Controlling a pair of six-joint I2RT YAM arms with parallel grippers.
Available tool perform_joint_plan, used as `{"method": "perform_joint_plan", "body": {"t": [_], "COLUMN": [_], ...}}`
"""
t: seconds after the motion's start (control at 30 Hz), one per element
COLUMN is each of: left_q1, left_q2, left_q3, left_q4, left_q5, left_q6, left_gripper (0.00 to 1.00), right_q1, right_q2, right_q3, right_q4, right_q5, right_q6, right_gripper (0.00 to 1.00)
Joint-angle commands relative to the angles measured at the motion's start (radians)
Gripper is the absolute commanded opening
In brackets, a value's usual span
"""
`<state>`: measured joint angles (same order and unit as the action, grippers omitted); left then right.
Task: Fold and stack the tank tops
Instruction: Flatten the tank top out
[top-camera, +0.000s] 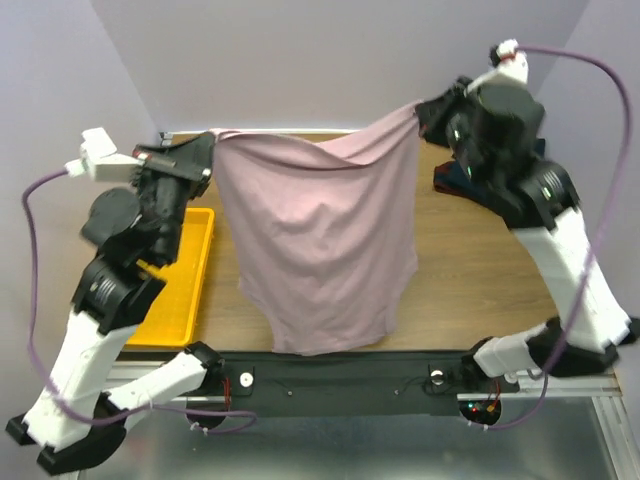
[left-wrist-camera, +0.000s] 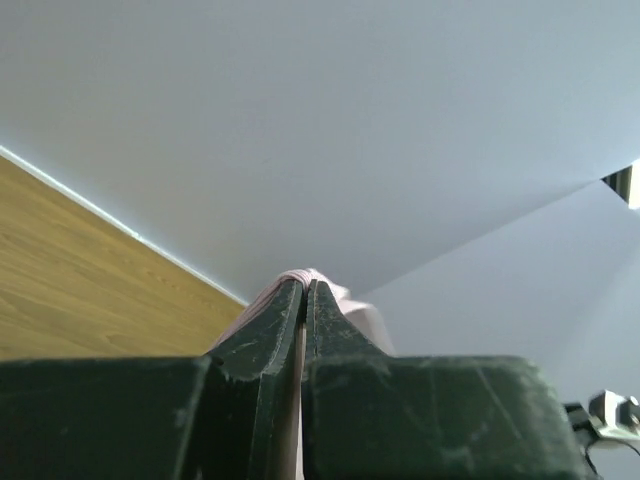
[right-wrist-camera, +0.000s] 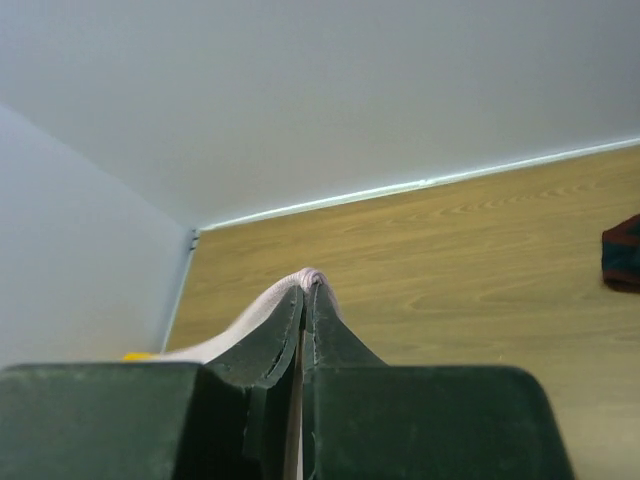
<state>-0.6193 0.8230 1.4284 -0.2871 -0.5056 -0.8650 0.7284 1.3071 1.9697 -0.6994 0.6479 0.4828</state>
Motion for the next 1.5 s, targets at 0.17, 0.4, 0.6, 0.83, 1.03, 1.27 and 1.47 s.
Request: {"method": "perform_joint_plan", "body": {"t": [0.17, 0.4, 0.6, 0.83, 1.03, 1.27, 1.47], "left_q1": [0.201, 0.463, 0.498, 0.498, 0.495, 0.469, 0.426], "left_q2": [0.324, 0.767, 0.803, 0.569, 0.41, 0.21, 0.116], "left_q3": [0.11, 0.571, 0.704, 0.172, -0.308, -0.865, -1.011], "left_q4": [0.33, 0.316, 0.229, 0.336, 0.368, 0.396, 0.289], "left_q5": [0.151, 0.559, 0.63, 0.621, 0.691, 0.737, 0.743], "left_q6": [0.075, 0.037, 0.075, 0.041, -0.012, -0.034, 0.001], "left_gripper": [0.0, 0.0, 0.0, 0.0, 0.0, 0.0, 0.0], "right_q1": [-0.541, -0.71, -0.759, -0.758, -0.758, -0.758, -0.758], "right_q2": [0.481, 0.787, 0.643, 0.41, 0.163, -0.04, -0.144], "right_q3": [0.332, 0.748, 0.447, -0.1, -0.639, -1.245, -1.462], "right_q4": [0.107, 0.31, 0.397, 0.417, 0.477, 0.543, 0.54], "right_q5": [-0.942, -1.093, -1.071, -1.084, -1.071, -1.074, -1.1], "right_q6": [0.128, 0.344, 0.313, 0.258, 0.247, 0.257, 0.289], "right_gripper": [0.01, 0.01, 0.01, 0.01, 0.01, 0.01, 0.01]}}
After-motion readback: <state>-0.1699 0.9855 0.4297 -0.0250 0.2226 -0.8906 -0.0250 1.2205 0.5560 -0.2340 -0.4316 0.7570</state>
